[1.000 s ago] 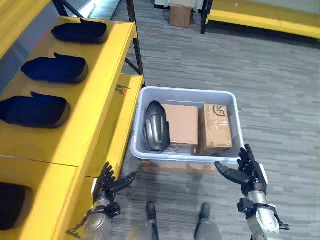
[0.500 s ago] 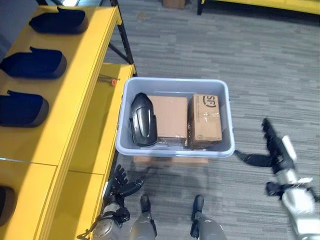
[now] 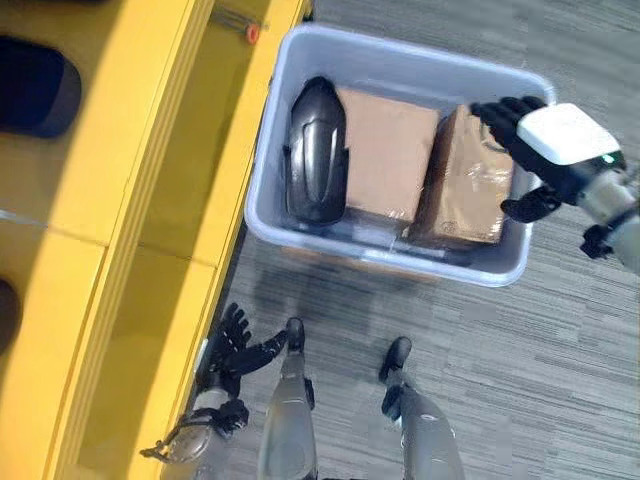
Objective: Move parts from the plastic box to the shelf.
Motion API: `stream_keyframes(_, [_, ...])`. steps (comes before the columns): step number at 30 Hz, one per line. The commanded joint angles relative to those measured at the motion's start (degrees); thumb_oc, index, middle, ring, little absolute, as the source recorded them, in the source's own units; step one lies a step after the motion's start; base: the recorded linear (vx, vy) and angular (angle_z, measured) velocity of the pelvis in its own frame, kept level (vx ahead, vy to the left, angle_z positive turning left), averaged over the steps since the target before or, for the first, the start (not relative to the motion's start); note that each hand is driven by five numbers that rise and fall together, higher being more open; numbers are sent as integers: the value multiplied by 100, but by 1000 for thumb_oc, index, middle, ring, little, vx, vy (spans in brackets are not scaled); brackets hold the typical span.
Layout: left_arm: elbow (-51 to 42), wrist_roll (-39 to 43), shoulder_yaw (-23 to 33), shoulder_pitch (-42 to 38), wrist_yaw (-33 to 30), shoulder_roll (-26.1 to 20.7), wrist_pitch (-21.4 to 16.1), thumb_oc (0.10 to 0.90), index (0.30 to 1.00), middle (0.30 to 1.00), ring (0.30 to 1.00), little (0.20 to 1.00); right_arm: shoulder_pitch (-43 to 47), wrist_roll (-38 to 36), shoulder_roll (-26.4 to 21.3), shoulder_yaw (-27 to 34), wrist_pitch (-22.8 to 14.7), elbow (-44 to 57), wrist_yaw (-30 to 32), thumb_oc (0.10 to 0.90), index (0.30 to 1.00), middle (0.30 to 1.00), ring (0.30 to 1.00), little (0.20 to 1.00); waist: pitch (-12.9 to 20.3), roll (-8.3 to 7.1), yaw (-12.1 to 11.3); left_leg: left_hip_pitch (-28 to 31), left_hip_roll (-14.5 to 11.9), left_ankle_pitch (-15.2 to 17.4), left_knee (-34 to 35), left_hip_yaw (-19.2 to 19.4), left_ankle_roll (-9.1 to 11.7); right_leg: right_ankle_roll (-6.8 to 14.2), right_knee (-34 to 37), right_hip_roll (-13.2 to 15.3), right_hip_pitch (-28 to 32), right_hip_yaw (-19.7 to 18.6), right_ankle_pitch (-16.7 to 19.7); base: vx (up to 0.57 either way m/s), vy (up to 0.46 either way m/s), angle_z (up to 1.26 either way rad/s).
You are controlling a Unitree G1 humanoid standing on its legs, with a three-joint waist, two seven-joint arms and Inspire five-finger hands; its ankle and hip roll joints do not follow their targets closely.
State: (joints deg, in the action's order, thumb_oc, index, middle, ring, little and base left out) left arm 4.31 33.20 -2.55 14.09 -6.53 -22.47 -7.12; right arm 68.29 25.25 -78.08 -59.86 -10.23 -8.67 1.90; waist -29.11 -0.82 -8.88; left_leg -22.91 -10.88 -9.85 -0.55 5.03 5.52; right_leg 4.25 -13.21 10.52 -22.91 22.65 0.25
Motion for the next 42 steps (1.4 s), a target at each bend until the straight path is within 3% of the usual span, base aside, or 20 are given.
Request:
stream_keyframes(1, [-297, -82, 184, 90, -163, -331, -535, 900, 1000, 1000, 1000, 1000, 1287, 776, -269, -557, -150, 118, 141, 900, 1000, 1000, 1000, 1000, 251, -228, -115, 354, -690, -381, 383, 209, 627, 370, -62, 172, 136, -156, -206, -23, -48, 25])
stream_keyframes(5, [-342, -113, 166, -31, -264, -383, -552, 900, 1000, 1000, 1000, 1000, 2745, 1459, 184, -2035, -140, -85, 45, 900, 1000, 1000, 1000, 1000, 132, -248, -279, 129, -755, -478, 429, 67, 677, 374, -153, 145, -49, -39, -226, -26, -82, 22])
stream_keyframes(7, [-330, -137, 190, -69, -301, -503, -555, 900, 1000, 1000, 1000, 1000, 2798, 1732, 257, -2035, -126, -142, 34, 900, 1000, 1000, 1000, 1000, 111, -336, -347, 75, -766, -489, 434, 25, 682, 368, -190, 142, -92, 4, -244, -18, -66, 14])
stream_keyframes(8, [-334, -148, 217, -108, -319, -681, -563, 900, 1000, 1000, 1000, 1000, 2826, 2097, 400, -2035, -171, -199, -68, 900, 1000, 1000, 1000, 1000, 54, -496, -486, -4, -771, -506, 433, -43, 686, 353, -247, 136, -160, 46, -266, -14, -38, 14])
stream_keyframes(23, [-316, -177, 370, -270, -575, -1160, -629, 900, 1000, 1000, 1000, 1000, 3100, 3148, 862, -2035, -142, -492, -40, 900, 1000, 1000, 1000, 1000, -67, -1020, -937, -439, -741, -594, 540, -518, 712, 304, -364, 28, -408, 290, -376, 10, -30, 14])
stream_keyframes(42, [-366, -90, 274, -384, -696, -1425, -761, 900, 1000, 1000, 1000, 1000, 3304, 3848, 1235, -2035, 72, -1351, 298, 900, 1000, 1000, 1000, 1000, -69, -1140, -1141, -779, -549, -507, 555, -813, 612, 353, -703, 108, -951, 171, -477, 12, 0, 3])
